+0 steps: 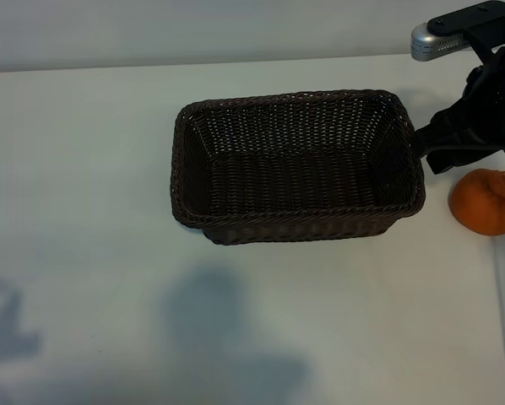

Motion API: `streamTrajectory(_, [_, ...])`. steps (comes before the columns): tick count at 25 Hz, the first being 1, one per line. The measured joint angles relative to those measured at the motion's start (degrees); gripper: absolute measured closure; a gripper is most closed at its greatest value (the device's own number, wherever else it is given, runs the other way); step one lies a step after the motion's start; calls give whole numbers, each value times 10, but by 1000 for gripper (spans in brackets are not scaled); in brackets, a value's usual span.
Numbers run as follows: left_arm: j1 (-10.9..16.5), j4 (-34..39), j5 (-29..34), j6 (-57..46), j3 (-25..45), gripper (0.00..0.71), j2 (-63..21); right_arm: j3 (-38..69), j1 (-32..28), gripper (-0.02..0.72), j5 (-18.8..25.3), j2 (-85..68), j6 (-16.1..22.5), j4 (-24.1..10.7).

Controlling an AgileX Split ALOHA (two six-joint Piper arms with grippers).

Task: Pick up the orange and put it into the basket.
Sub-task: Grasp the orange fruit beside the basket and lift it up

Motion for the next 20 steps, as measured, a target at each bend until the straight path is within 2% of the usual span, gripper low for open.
streamTrajectory(13, [-2,31,37,-80,69,117,-16,0,0,208,0,0,0,0])
streamTrajectory(20, [-2,40,37,-90,70,118,-20,0,0,208,-2,0,0,0])
